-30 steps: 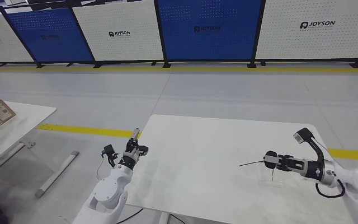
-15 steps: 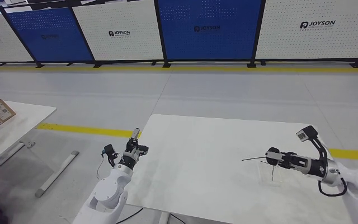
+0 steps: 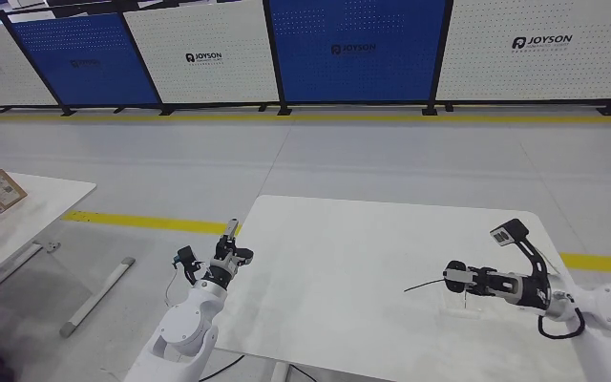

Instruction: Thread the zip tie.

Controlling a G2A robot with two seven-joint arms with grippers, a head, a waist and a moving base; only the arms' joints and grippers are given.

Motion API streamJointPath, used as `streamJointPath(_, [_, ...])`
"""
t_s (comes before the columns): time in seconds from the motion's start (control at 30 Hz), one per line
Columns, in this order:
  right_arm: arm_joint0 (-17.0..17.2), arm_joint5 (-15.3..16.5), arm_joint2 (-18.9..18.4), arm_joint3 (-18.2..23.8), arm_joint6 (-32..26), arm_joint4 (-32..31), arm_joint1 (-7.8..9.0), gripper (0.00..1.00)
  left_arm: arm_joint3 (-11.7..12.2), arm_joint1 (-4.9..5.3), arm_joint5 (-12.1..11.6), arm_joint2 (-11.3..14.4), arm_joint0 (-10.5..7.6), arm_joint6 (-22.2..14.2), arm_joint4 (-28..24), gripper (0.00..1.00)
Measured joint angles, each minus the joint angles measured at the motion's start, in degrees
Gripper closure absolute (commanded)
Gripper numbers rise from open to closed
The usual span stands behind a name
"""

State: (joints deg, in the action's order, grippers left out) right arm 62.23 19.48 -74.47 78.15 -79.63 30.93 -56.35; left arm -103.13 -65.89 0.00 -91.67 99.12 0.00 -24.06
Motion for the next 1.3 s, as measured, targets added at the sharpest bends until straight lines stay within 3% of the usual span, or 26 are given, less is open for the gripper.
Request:
streamJointPath(0.43, [0.1,0.0,0.0,0.2,0.3,-0.2,0.01,1.0,0.0,0.0,0.0,0.0,0.0,0.0,0.0,0.0])
streamJointPath(0.67, [1.4,0.0,0.7,6.9,0.0,6.4,-0.55,1.0,0.0,0.0,0.0,0.0,0.0,0.0,0.0,0.0])
streamJointPath(0.83, [1.2,0.0,1.6,8.8,0.0,3.5,-0.02,1.0,0.0,0.0,0.0,0.0,0.0,0.0,0.0,0.0])
streamJointPath(1.07, [-0.1,0.0,7.2,8.6,0.0,-5.4,1.92,1.0,0.0,0.0,0.0,0.0,0.0,0.0,0.0,0.0])
streamJointPath(1.3, [-2.5,0.0,12.4,6.8,0.0,-7.7,3.97,1.0,0.0,0.0,0.0,0.0,0.0,0.0,0.0,0.0])
